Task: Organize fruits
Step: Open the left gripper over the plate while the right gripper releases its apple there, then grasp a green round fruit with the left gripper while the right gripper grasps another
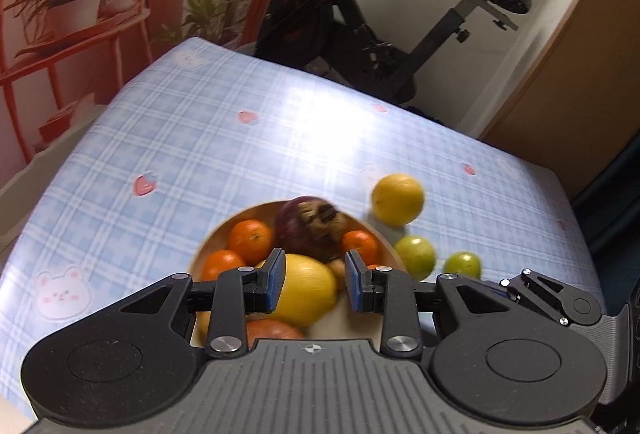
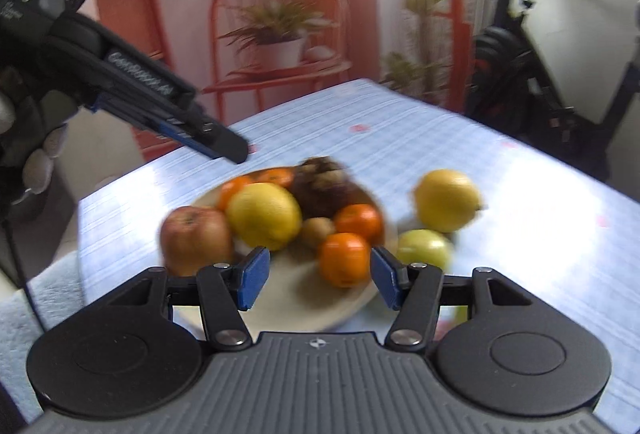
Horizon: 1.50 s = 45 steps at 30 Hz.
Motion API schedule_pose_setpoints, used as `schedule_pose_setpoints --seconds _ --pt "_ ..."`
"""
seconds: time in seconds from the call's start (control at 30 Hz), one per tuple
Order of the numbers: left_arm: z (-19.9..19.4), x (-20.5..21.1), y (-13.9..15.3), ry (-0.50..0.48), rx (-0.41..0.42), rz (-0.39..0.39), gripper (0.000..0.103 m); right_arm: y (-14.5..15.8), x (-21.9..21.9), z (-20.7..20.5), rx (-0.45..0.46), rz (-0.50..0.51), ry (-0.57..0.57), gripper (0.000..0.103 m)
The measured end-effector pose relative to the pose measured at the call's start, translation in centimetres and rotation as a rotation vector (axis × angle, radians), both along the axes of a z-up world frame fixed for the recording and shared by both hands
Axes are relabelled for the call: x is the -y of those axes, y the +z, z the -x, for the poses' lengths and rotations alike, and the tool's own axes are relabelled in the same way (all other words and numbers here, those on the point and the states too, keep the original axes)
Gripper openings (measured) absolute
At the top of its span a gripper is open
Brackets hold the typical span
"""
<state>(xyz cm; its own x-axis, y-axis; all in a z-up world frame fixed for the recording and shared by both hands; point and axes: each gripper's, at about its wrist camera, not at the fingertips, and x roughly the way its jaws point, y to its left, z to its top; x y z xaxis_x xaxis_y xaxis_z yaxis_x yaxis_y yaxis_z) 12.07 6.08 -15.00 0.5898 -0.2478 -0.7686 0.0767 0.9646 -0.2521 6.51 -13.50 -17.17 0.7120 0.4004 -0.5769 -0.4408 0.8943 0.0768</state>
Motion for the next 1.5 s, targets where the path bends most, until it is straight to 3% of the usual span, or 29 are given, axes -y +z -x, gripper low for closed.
schedule_pose_setpoints --seconds 0.3,0.87,1.13,1.5 --pt "-2.1 4.8 -0.9 -0.065 0.007 0.017 0.035 -1.2 6.7 0.7 -0.001 0.012 -0.190 0.059" --pt "-5.3 8.0 -3.3 -0.167 -0.030 -0.013 0.035 -3.7 6.6 -1.8 -0.025 0.009 -0.141 0.059" --pt "-5.9 8.1 -4.2 -0.193 -0.055 -0.009 0.035 -4.2 7.0 -2.0 -0.039 -0.014 -0.129 0.052" --pt "-5.5 10.5 -5.3 -0.322 -0.034 -0.082 0.041 -4.1 9.2 -0.2 -0.028 -0.032 -0.205 0.052"
